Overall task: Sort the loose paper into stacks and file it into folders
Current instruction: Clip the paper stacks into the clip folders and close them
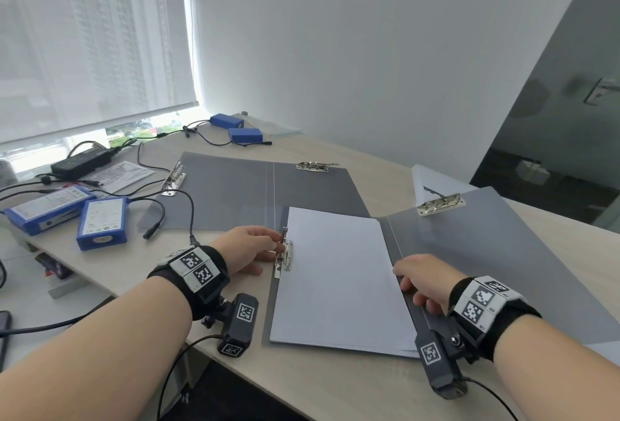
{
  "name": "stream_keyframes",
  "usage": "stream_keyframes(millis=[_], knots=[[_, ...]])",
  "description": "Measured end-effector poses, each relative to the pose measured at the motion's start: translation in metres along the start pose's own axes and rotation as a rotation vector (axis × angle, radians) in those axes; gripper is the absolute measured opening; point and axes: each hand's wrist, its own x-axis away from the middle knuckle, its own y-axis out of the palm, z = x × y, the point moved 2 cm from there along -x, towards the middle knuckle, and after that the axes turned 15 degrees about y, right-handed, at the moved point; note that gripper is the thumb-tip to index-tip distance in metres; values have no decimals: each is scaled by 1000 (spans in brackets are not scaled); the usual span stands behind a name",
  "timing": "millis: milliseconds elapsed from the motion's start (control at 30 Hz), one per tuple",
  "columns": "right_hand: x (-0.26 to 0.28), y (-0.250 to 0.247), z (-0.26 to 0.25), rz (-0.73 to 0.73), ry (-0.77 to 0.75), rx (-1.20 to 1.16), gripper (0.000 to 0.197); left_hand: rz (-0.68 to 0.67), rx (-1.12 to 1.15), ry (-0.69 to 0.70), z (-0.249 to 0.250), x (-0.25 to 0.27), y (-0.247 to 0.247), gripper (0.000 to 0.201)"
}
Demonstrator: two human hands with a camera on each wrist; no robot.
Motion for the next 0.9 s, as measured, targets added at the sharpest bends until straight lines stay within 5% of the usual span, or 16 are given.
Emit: stream_keyframes(millis=[533, 900], knots=[[-9, -6, 12, -67, 87, -230, 43, -5, 16, -4, 2, 1, 0, 20], [-3, -8, 15, -172, 48, -337, 25, -6, 9, 3, 1, 1, -1, 20]])
